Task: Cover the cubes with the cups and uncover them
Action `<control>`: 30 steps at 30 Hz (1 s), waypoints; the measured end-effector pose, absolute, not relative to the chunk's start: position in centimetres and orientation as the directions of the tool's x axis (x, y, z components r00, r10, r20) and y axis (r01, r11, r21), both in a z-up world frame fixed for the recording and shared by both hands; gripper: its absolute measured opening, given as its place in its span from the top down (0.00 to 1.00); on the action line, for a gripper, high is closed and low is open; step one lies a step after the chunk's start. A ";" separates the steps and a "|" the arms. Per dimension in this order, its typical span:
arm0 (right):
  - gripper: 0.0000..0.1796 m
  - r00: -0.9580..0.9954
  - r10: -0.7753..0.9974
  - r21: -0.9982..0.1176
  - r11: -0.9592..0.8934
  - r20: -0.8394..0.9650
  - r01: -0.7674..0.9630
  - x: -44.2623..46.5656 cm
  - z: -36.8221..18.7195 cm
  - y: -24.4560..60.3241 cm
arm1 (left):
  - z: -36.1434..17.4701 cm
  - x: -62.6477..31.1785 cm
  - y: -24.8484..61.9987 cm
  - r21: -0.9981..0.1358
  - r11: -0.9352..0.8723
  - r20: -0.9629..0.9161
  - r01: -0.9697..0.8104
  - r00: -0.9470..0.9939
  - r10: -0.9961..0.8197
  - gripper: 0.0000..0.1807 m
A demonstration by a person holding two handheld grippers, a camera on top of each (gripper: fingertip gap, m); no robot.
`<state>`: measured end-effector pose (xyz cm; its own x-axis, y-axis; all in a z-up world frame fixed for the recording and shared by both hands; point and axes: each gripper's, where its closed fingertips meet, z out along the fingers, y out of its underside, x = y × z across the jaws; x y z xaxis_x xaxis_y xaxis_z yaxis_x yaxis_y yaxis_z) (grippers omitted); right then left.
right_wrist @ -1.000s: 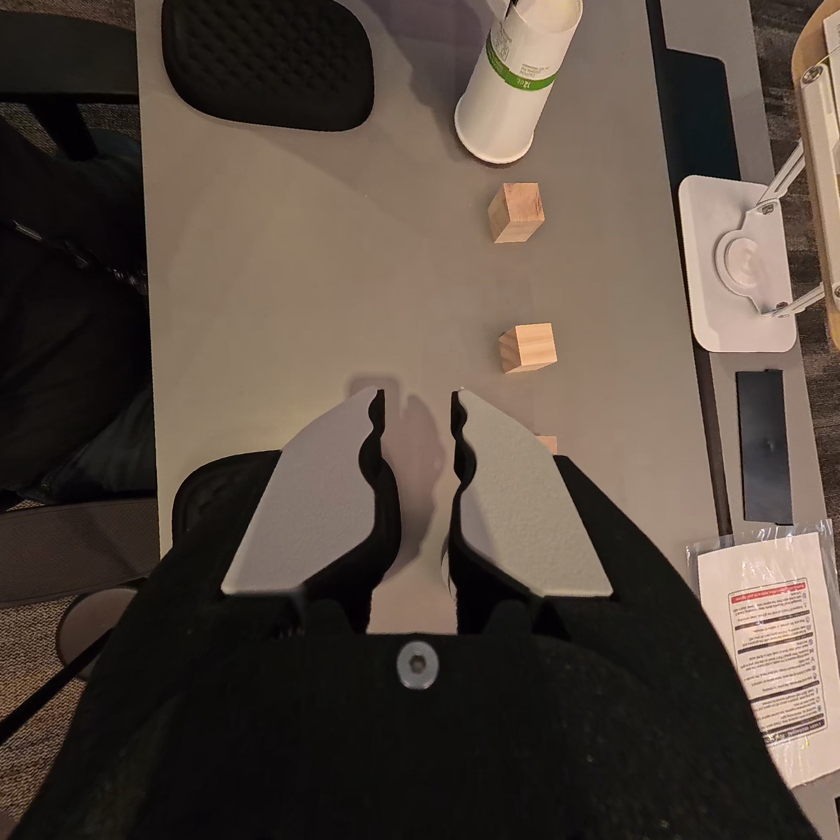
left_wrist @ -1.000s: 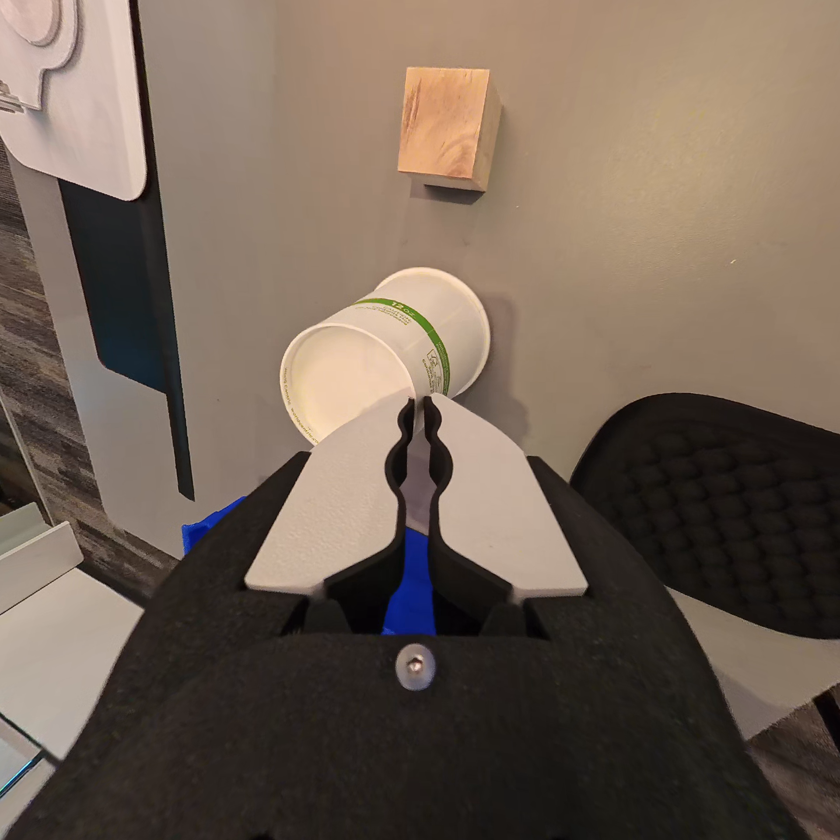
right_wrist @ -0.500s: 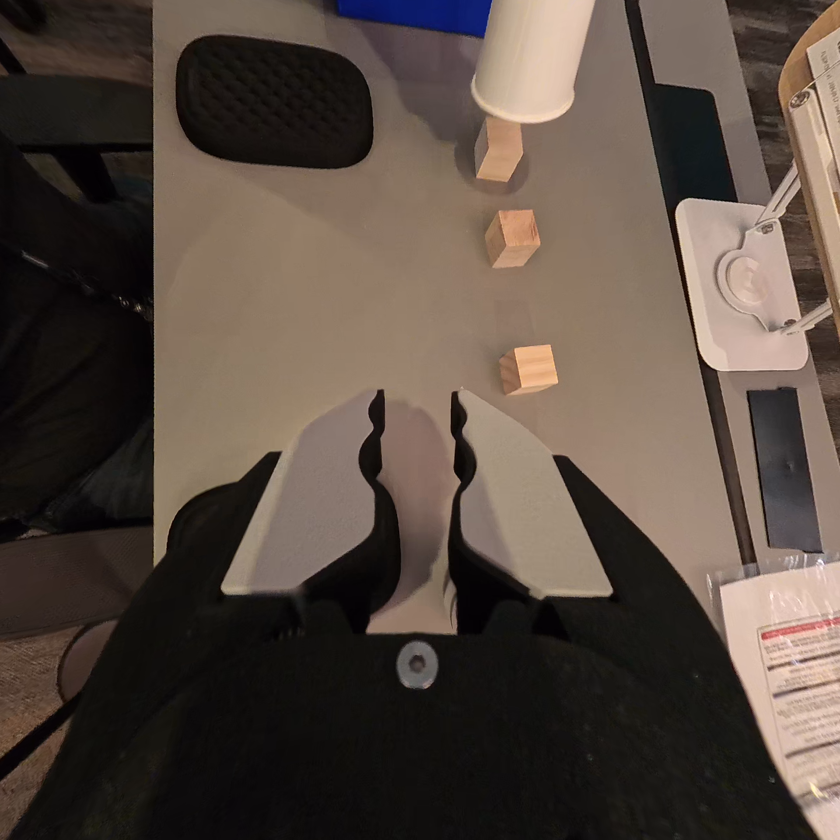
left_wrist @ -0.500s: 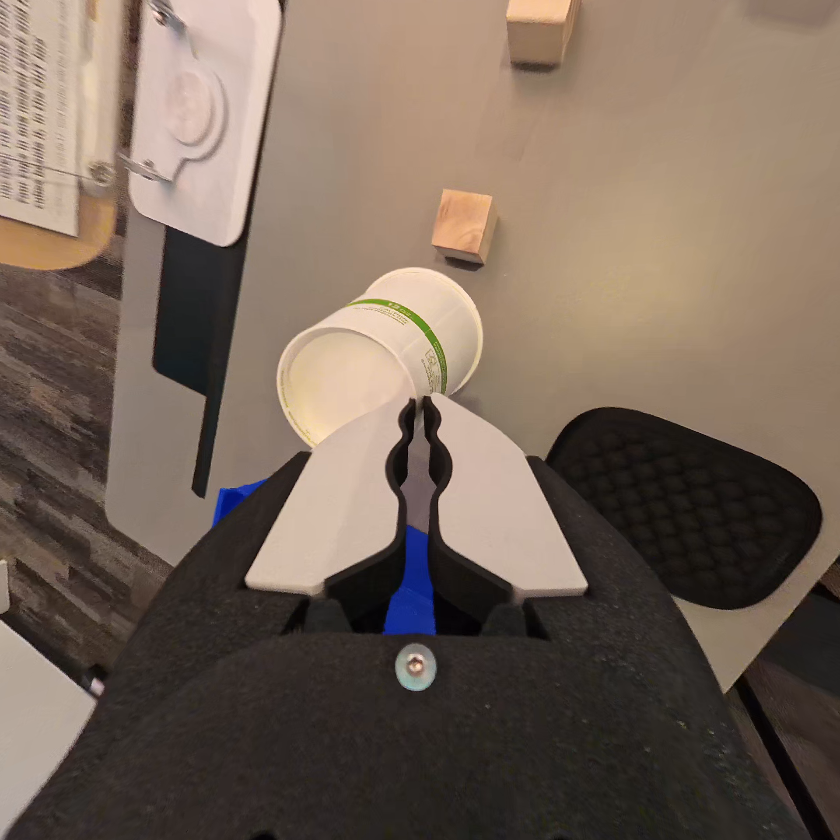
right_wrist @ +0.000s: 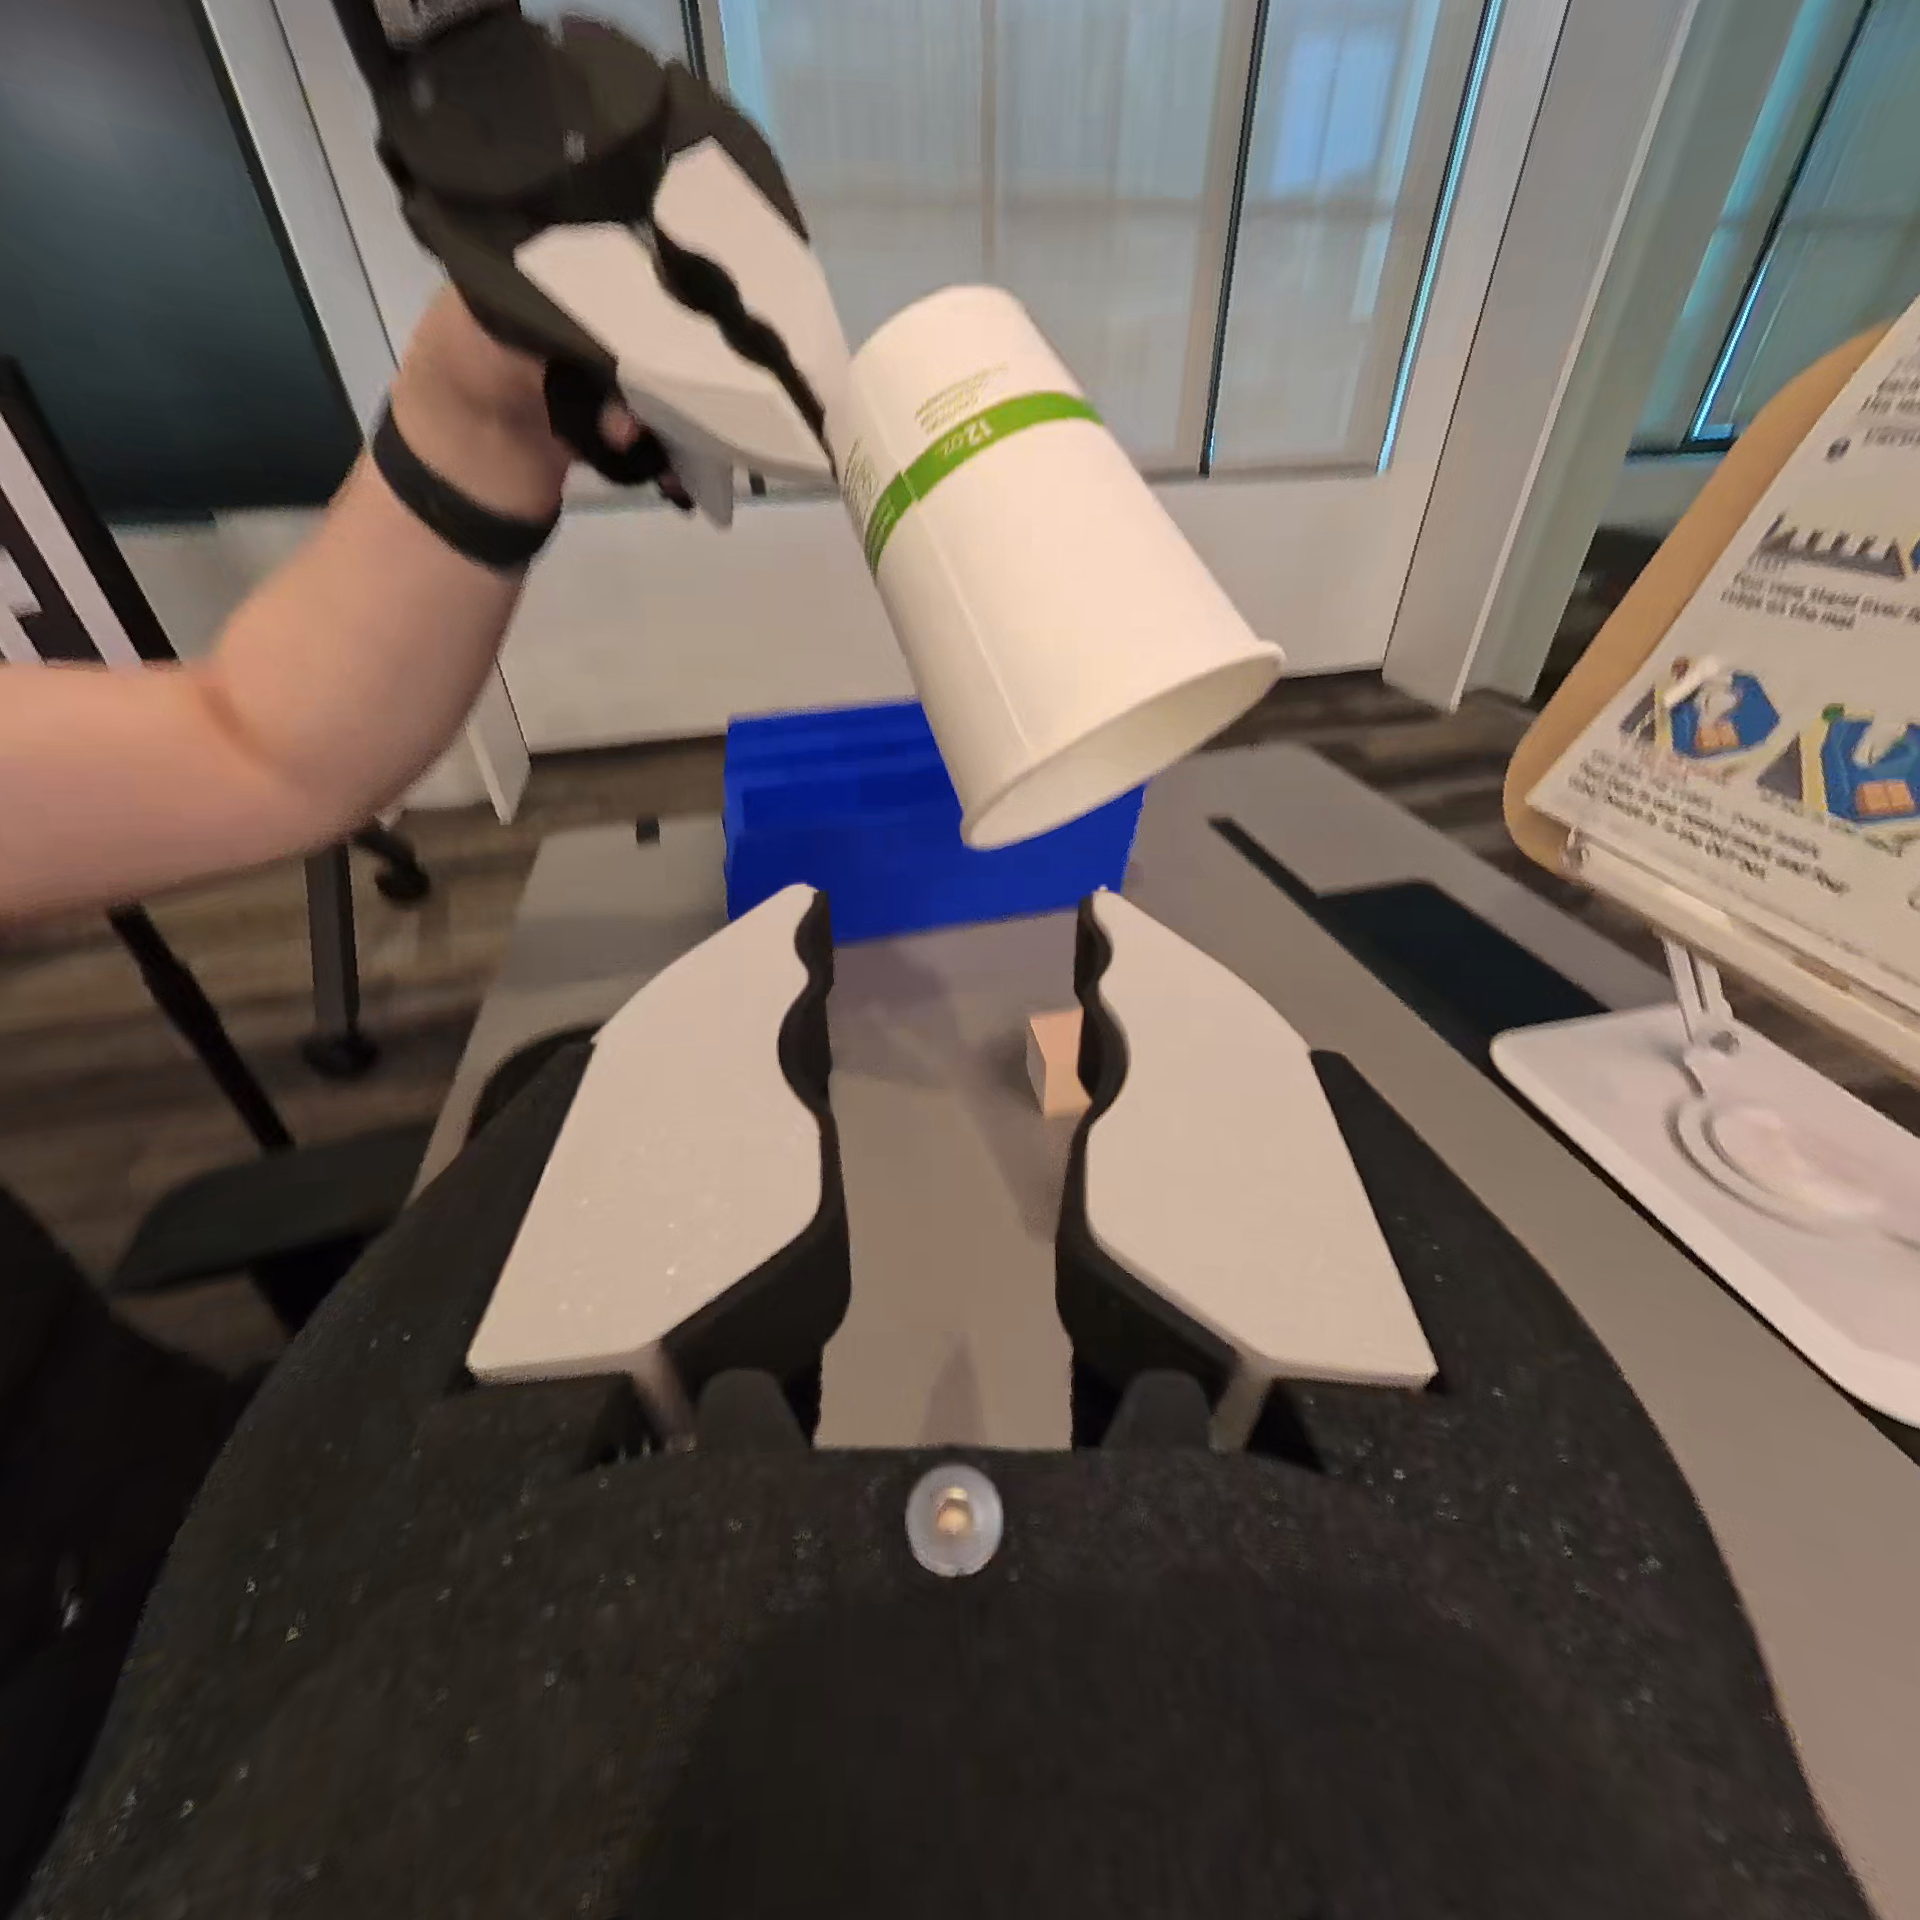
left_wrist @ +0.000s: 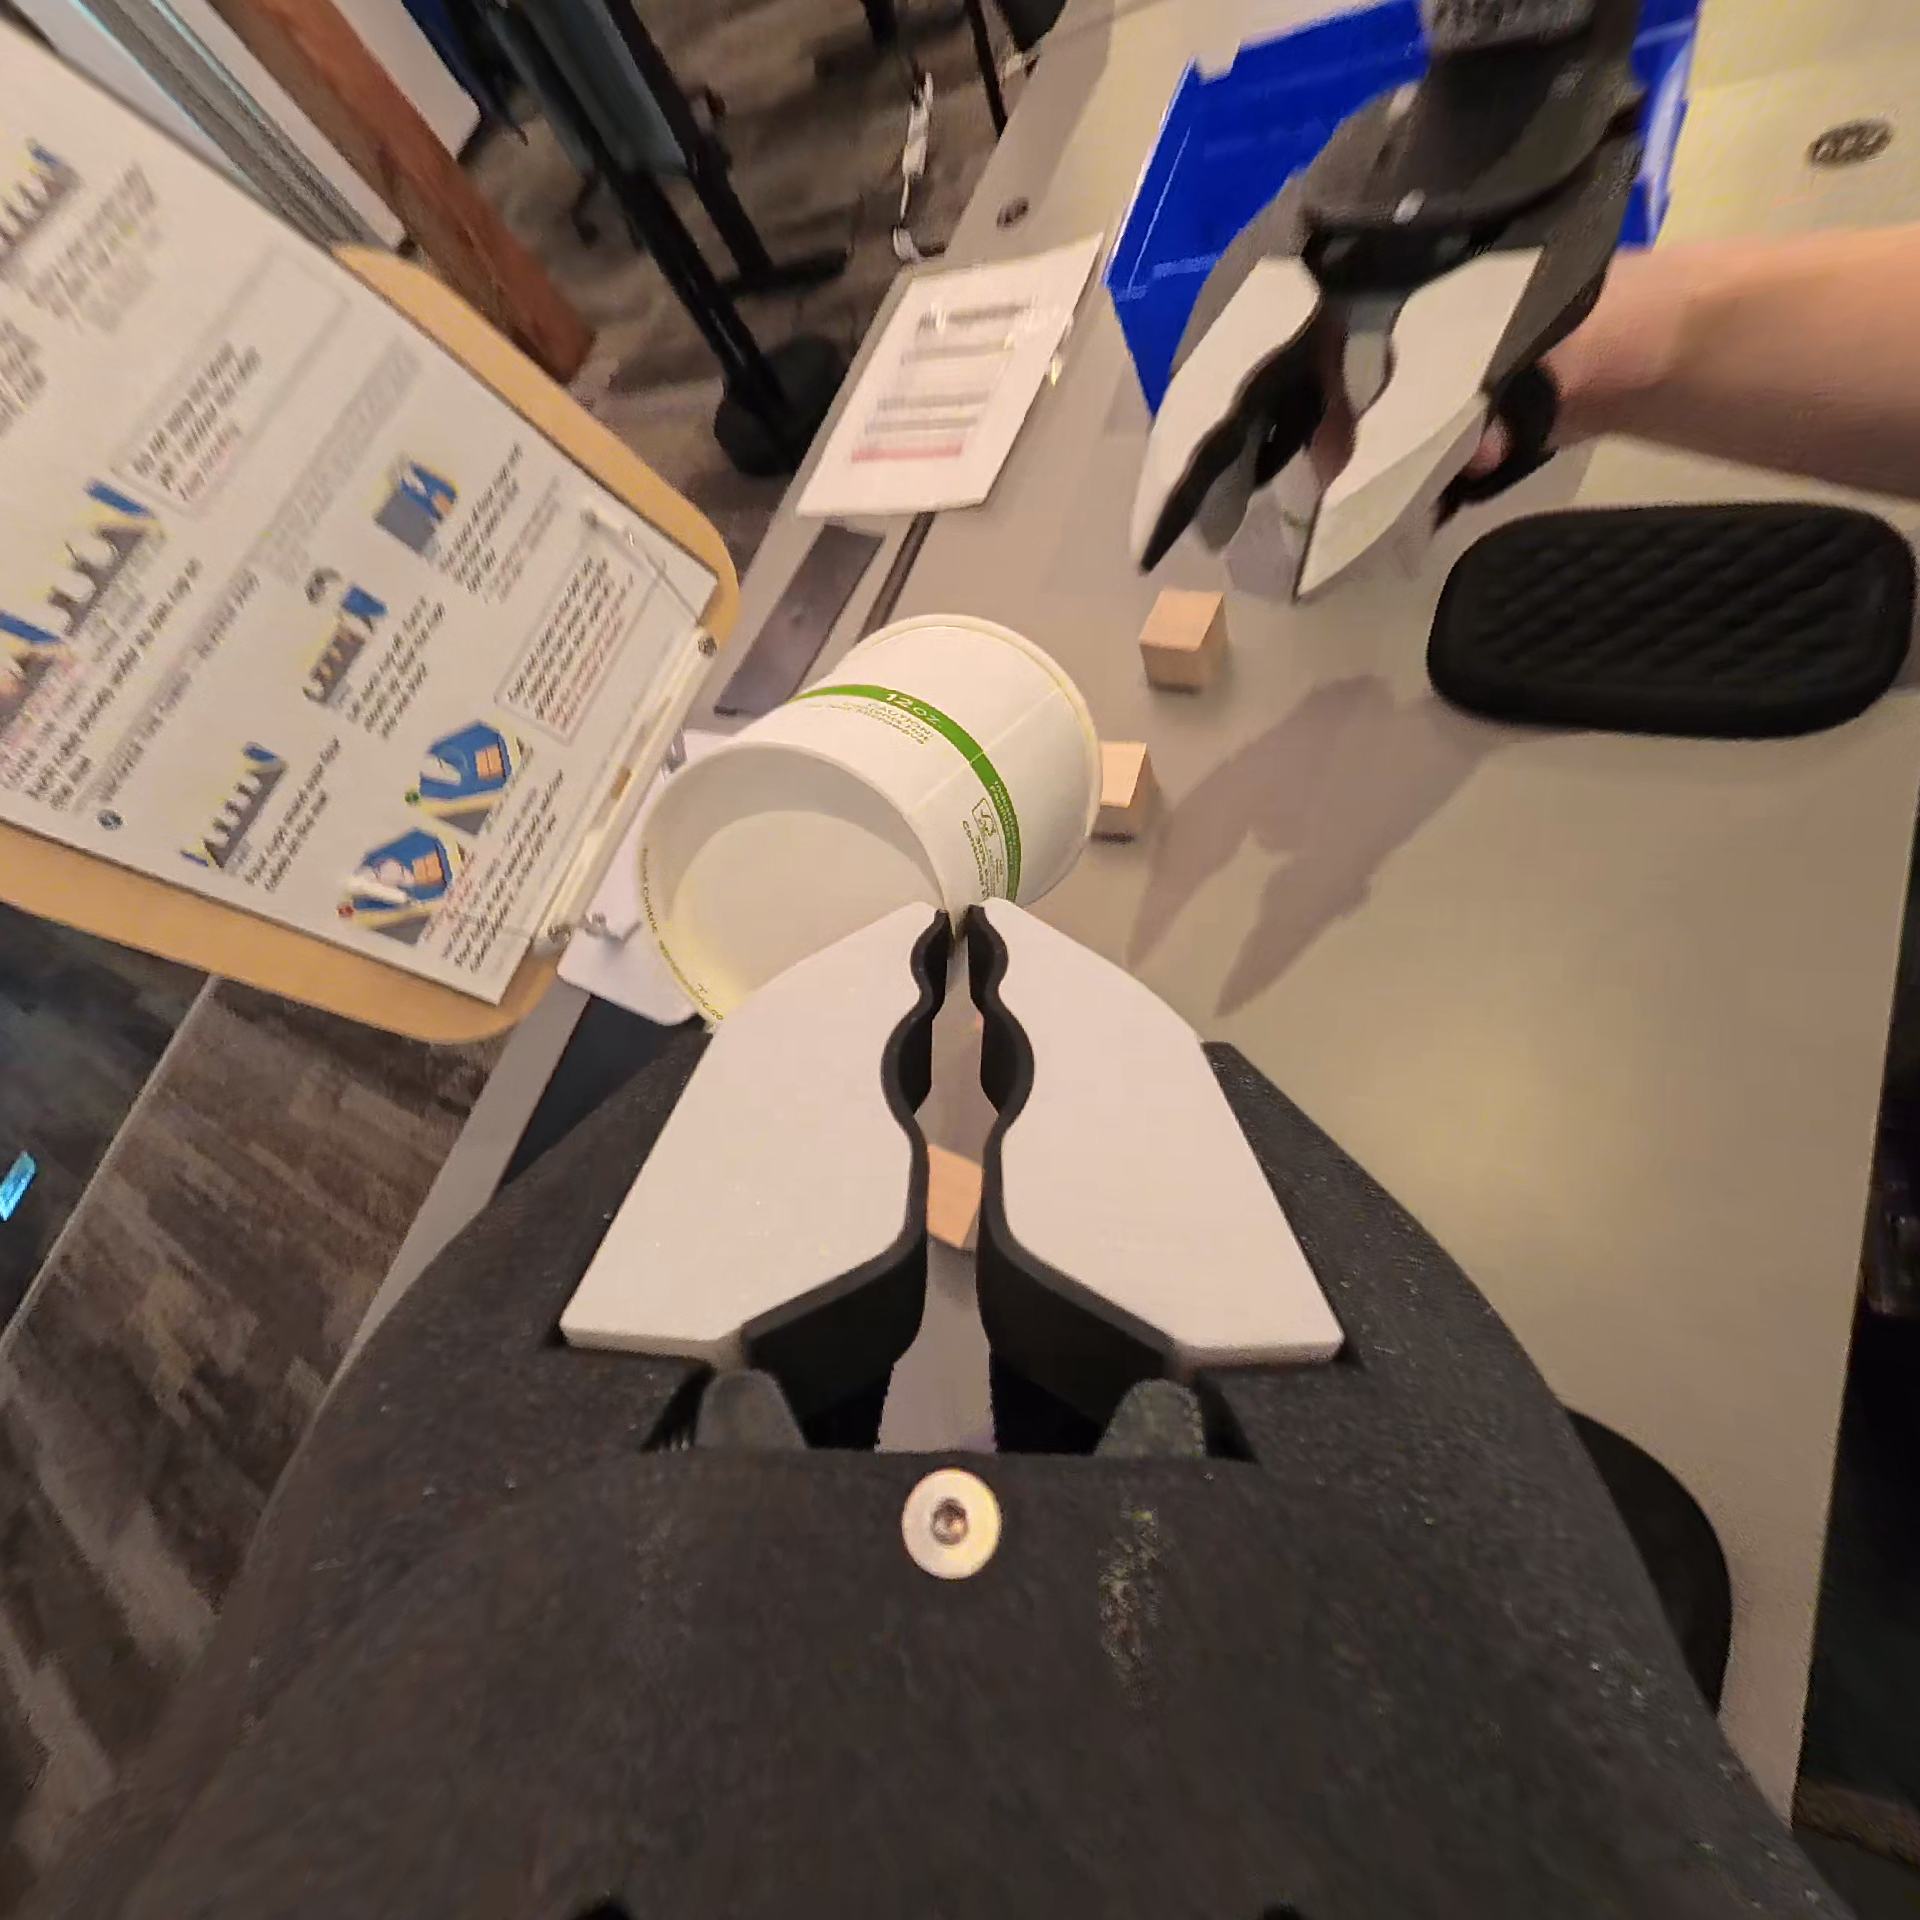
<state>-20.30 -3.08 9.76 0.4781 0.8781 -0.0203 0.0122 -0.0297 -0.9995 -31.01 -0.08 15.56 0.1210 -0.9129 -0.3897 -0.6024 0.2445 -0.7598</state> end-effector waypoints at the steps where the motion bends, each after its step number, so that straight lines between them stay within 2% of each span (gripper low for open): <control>1: 0.75 0.477 0.878 -0.999 -0.024 -0.036 -0.031 -20.7 10.3 -2.9 | 16.0 -30.7 -0.5 -0.772 0.254 -0.389 -0.582 0.117 -0.914 0.98; 8: 0.72 0.451 0.888 -0.982 -0.003 -0.089 -0.188 -22.3 12.1 -2.2 | 17.8 -28.9 -2.3 -0.822 0.303 -0.385 -0.483 0.077 -0.920 0.99; 16: 0.86 0.225 0.948 -0.890 -0.105 -0.224 -0.443 -21.9 14.2 -3.1 | 17.5 -27.9 -2.8 -0.853 0.292 -0.346 -0.433 0.050 -0.937 0.99; 21: 0.97 0.160 0.962 -0.893 -0.134 -0.222 -0.429 -22.3 13.7 -3.7 | 17.2 -27.7 -2.7 -0.860 0.289 -0.338 -0.420 0.043 -0.940 0.98; 24: 0.99 0.132 0.962 -0.883 -0.161 -0.241 -0.440 -22.1 13.7 -3.8 | 17.0 -27.7 -2.4 -0.863 0.294 -0.346 -0.412 0.056 -0.937 0.98; 26: 0.98 0.126 0.958 -0.874 -0.174 -0.257 -0.454 -21.8 13.8 -3.7 | 17.1 -27.8 -1.8 -0.861 0.308 -0.375 -0.405 0.096 -0.922 0.91; 30: 0.99 0.130 0.953 -0.881 -0.192 -0.272 -0.432 -20.4 13.6 -4.0 | 16.9 -28.7 -1.7 -0.862 0.305 -0.377 -0.405 0.111 -0.919 0.90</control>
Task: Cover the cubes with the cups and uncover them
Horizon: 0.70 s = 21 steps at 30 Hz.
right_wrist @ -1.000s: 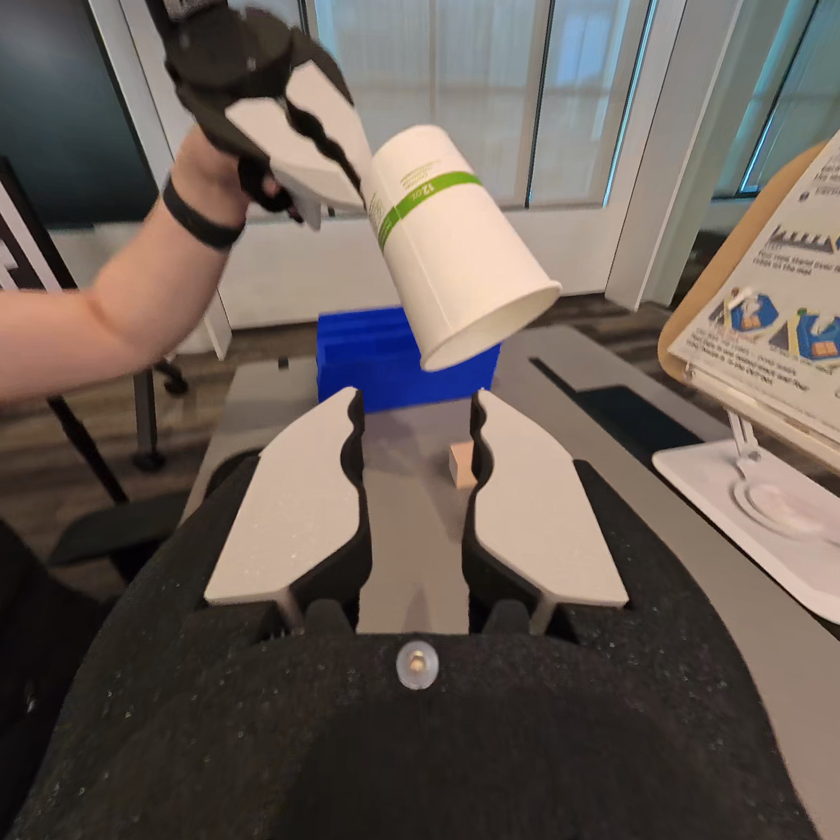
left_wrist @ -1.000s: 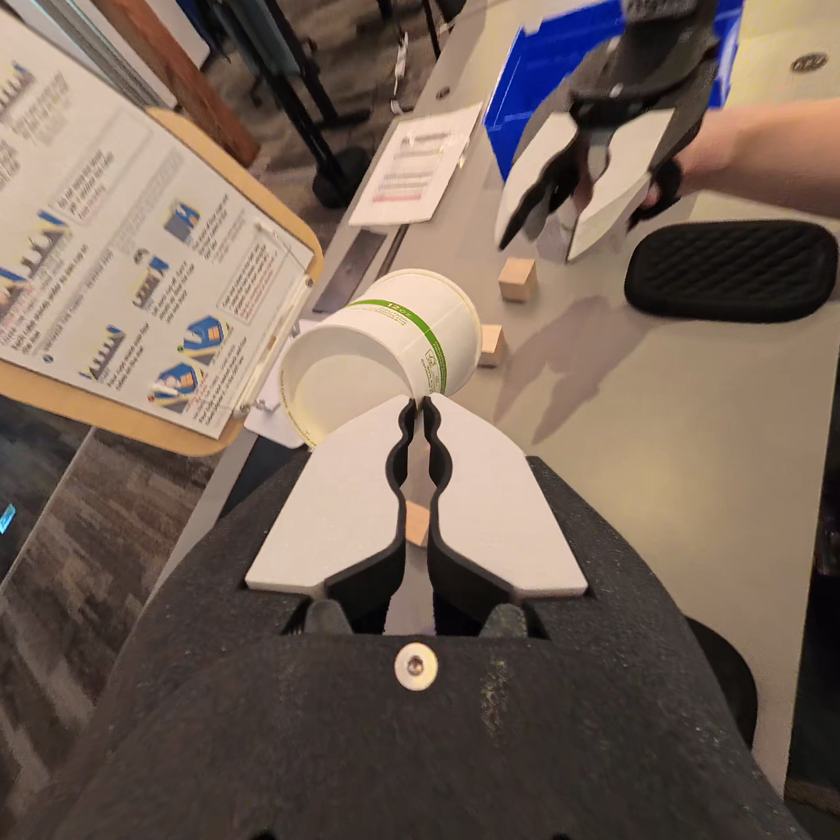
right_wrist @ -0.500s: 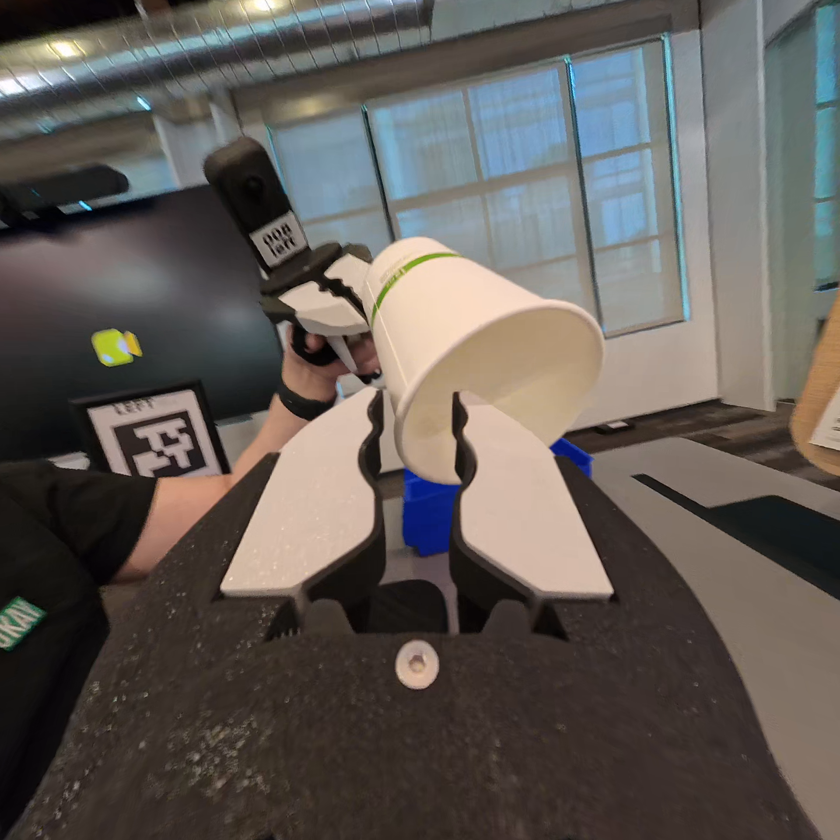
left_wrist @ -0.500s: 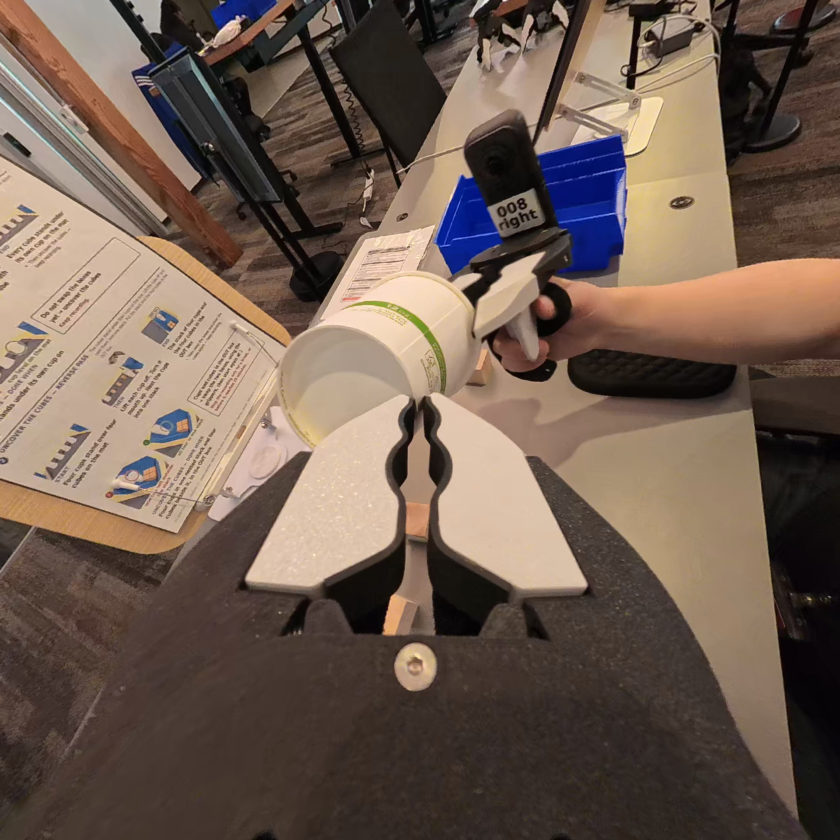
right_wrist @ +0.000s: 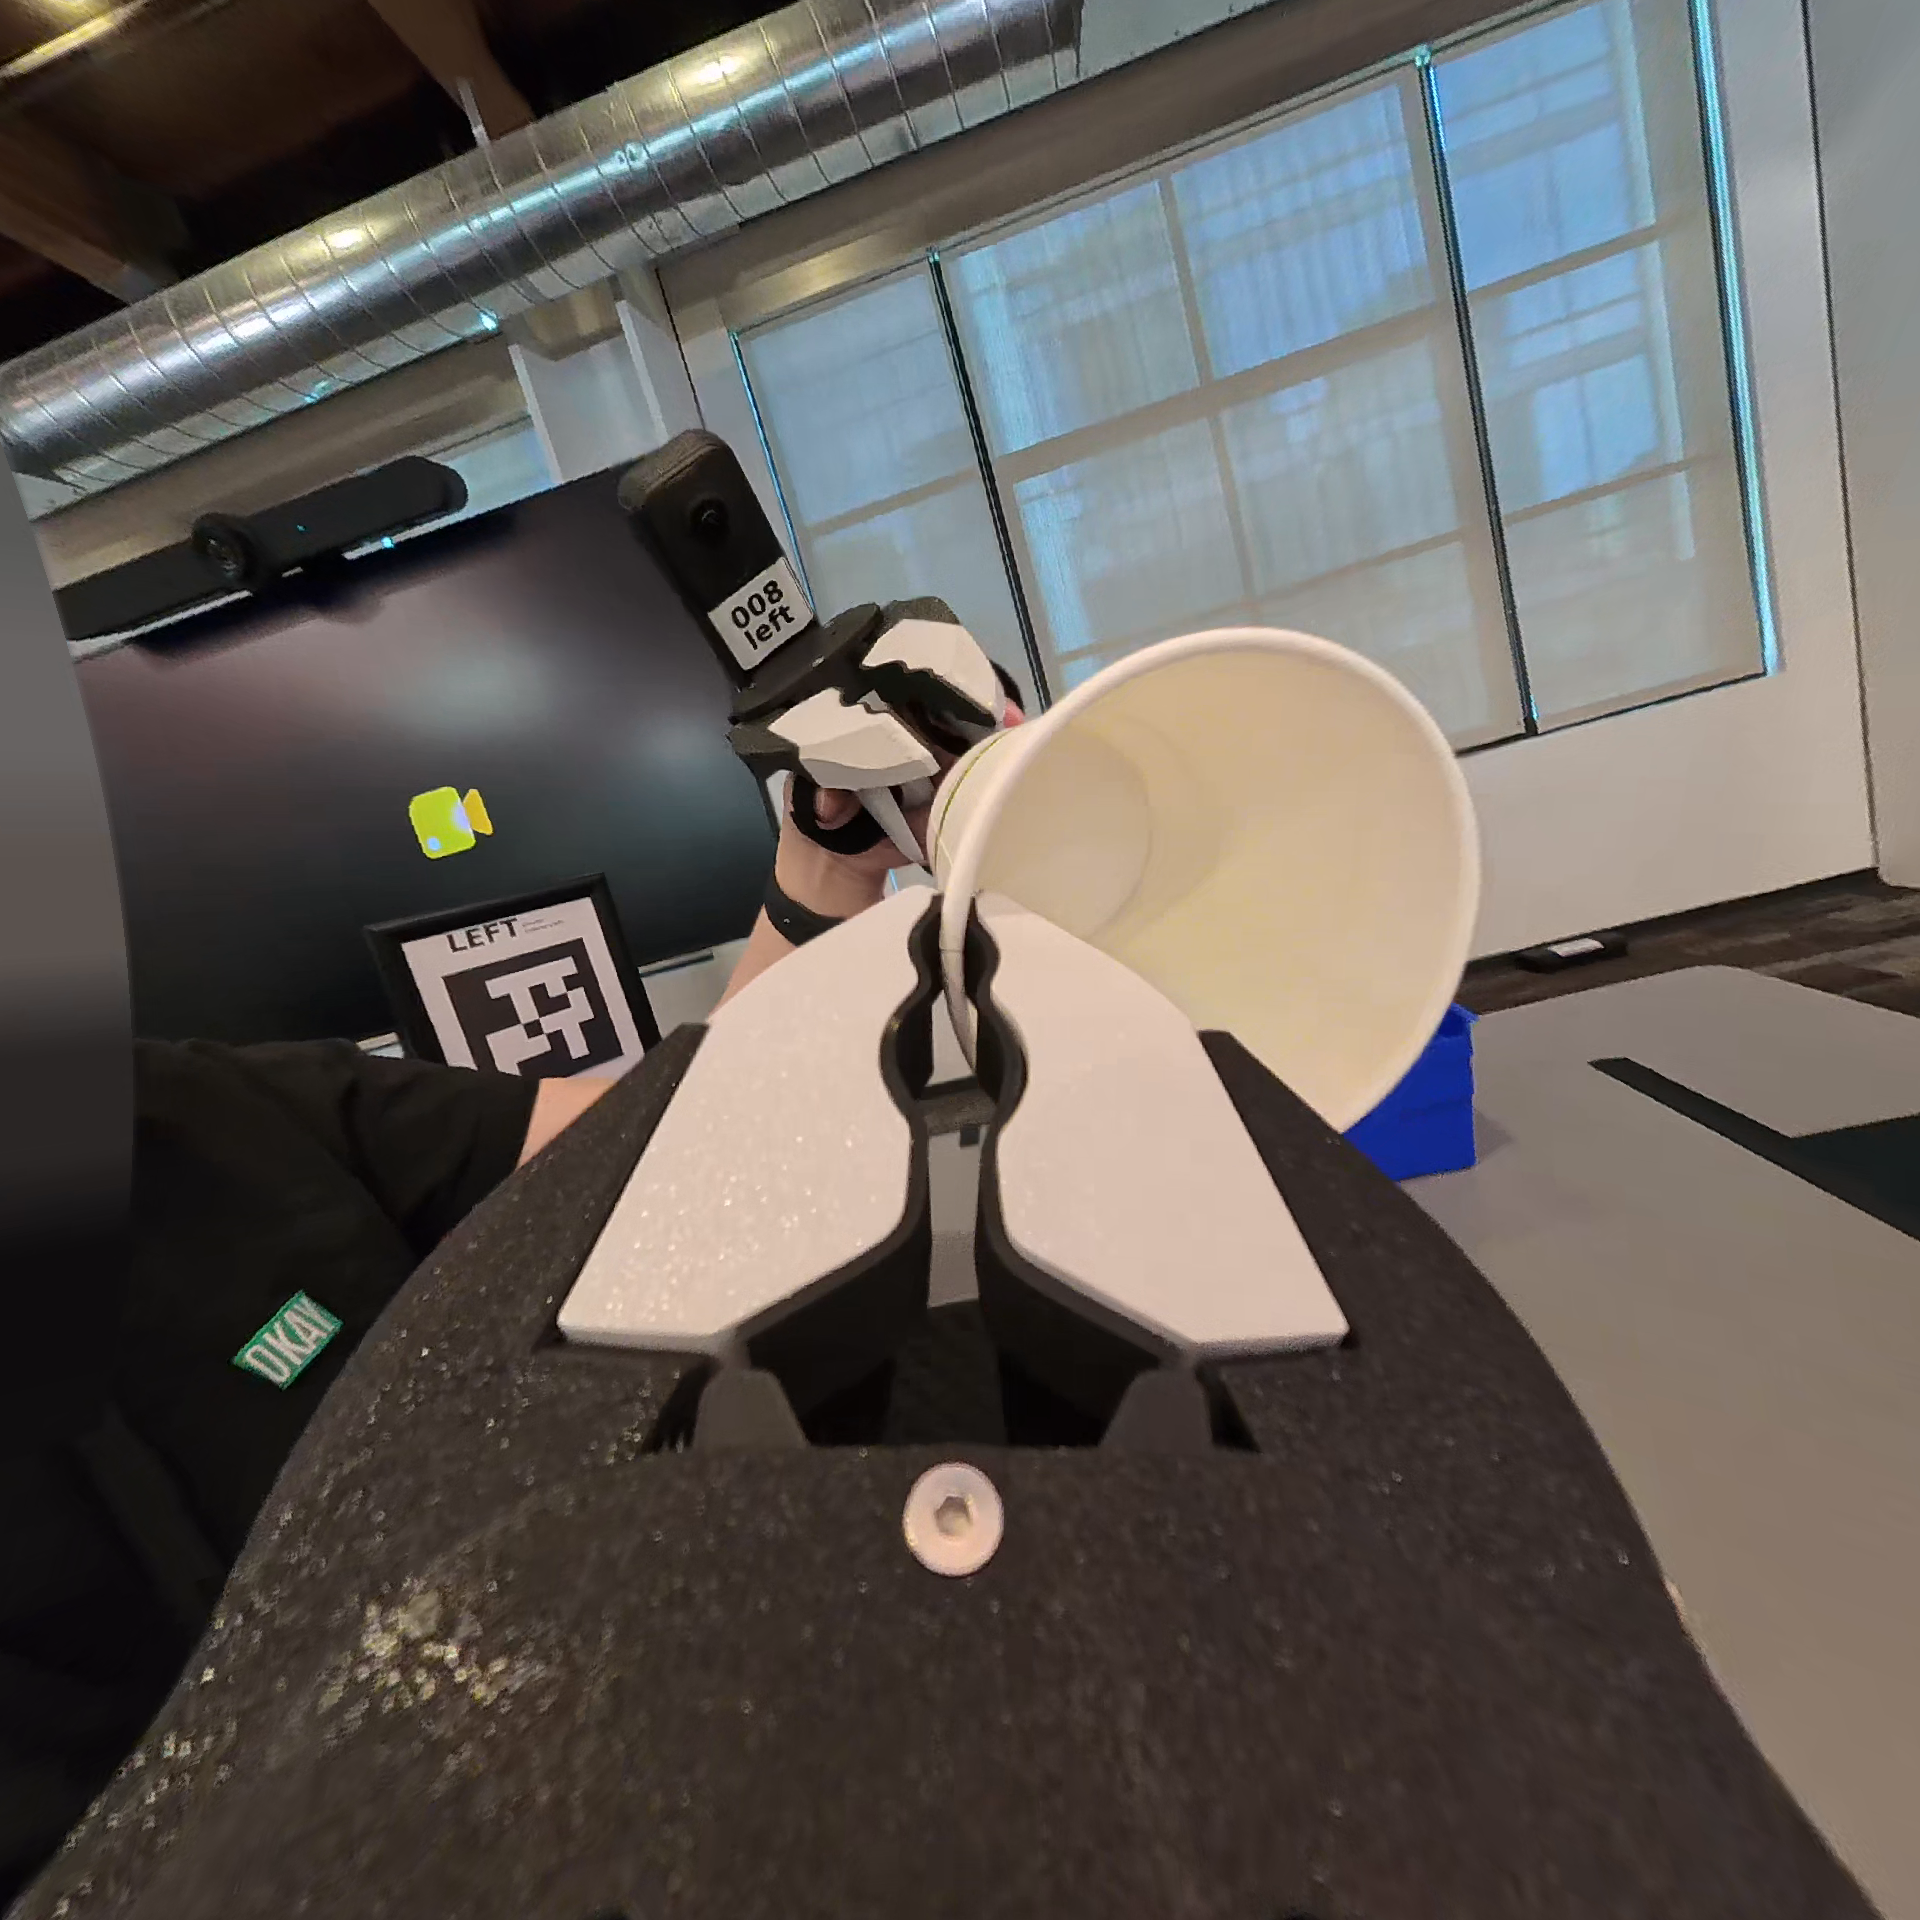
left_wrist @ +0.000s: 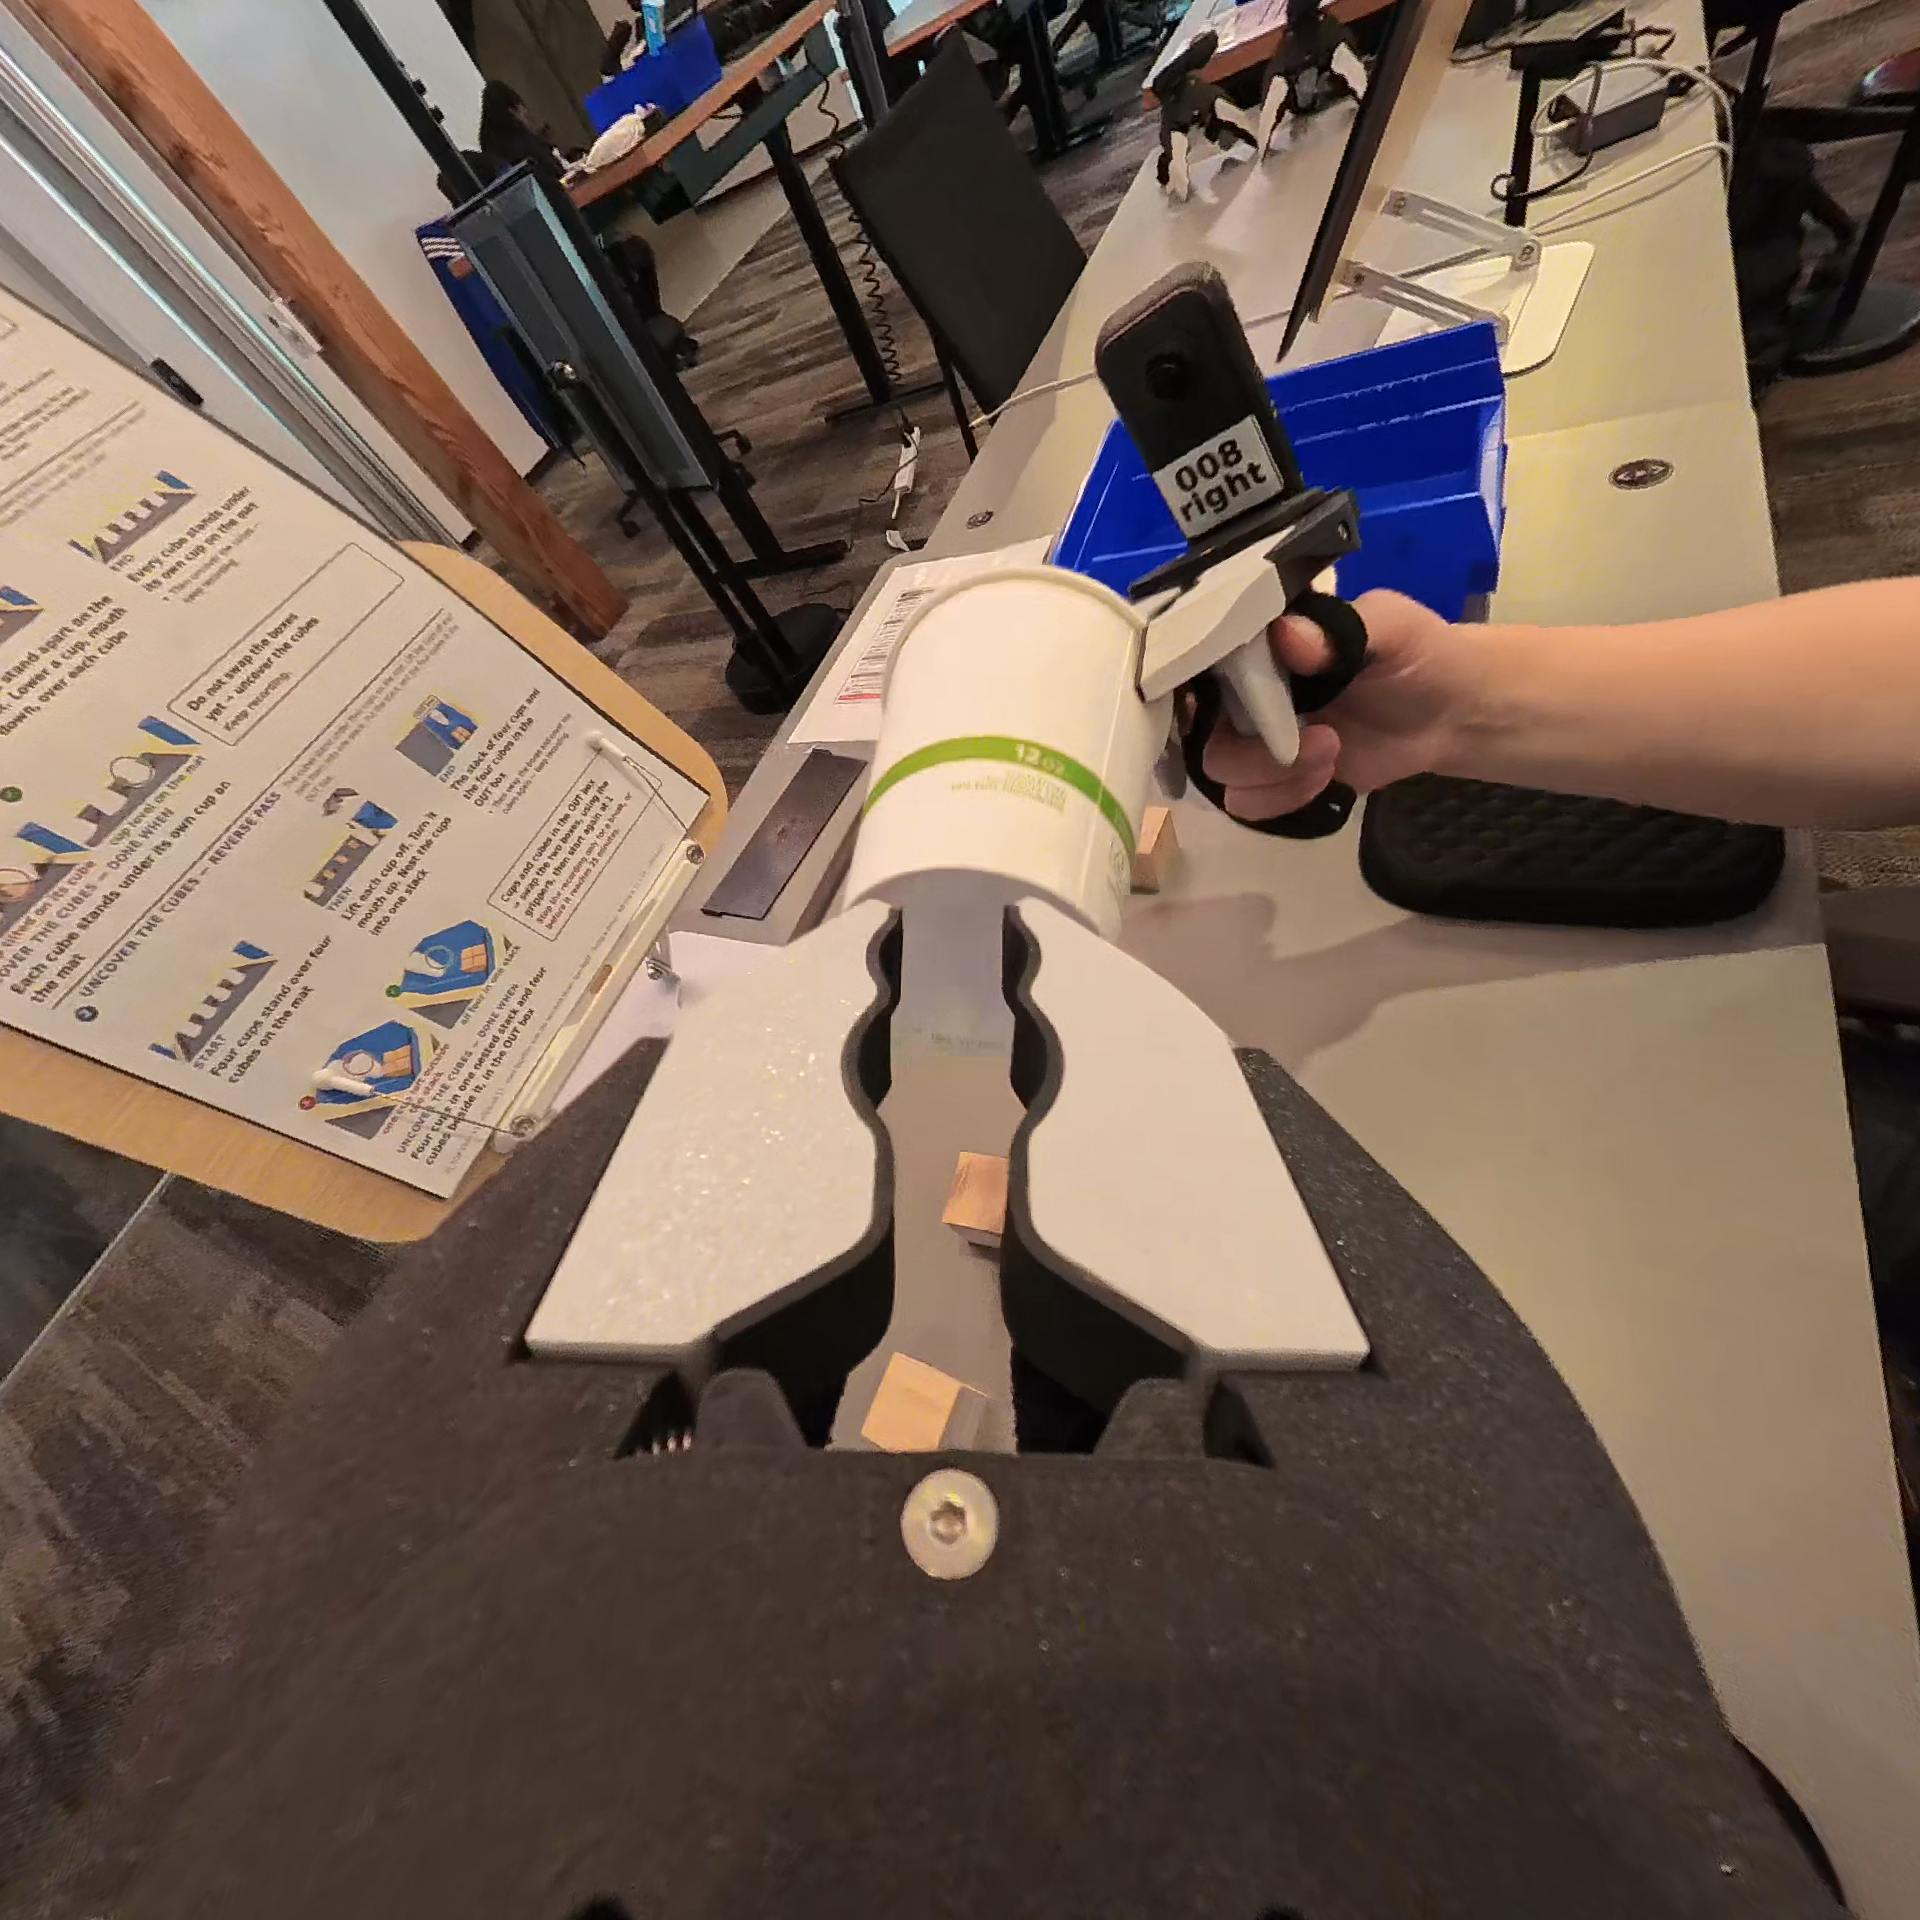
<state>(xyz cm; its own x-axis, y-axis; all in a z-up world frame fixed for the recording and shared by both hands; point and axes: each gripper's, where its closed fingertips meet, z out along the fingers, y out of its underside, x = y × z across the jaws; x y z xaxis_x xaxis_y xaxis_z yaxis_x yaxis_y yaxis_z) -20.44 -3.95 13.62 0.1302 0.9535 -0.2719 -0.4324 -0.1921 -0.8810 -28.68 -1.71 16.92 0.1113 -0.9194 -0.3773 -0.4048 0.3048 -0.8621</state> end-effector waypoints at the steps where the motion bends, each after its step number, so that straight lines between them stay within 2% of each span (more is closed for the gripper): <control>1: 0.99 0.150 0.949 -0.888 -0.194 -0.278 -0.418 -19.9 13.5 -3.9 | 16.8 -29.0 -1.7 -0.865 0.298 -0.370 -0.403 0.114 -0.922 0.91; 5: 0.99 0.261 0.931 -0.949 -0.188 -0.254 -0.254 -17.2 13.5 -4.8 | 15.5 -30.5 -1.4 -0.860 0.277 -0.362 -0.429 0.130 -0.923 0.93; 8: 0.99 0.427 0.887 -0.982 -0.190 -0.176 -0.009 -13.5 13.5 -5.3 | 14.0 -31.9 -1.1 -0.838 0.267 -0.373 -0.476 0.143 -0.917 0.93; 10: 0.99 0.549 0.830 -0.948 -0.247 -0.100 0.202 -9.8 13.1 -5.5 | 13.1 -32.7 -1.0 -0.821 0.266 -0.385 -0.505 0.148 -0.911 0.93; 13: 0.99 0.681 0.731 -0.776 -0.405 0.043 0.484 -3.1 12.0 -6.0 | 12.3 -33.3 -1.0 -0.807 0.265 -0.396 -0.527 0.150 -0.906 0.93; 15: 0.99 0.711 0.696 -0.627 -0.509 0.103 0.590 0.5 11.2 -6.9 | 12.2 -33.4 -1.2 -0.801 0.271 -0.403 -0.534 0.145 -0.903 0.94; 21: 0.99 0.730 0.674 -0.352 -0.659 0.118 0.665 4.2 7.2 -8.4 | 12.2 -32.5 -2.0 -0.778 0.306 -0.433 -0.549 0.115 -0.894 0.94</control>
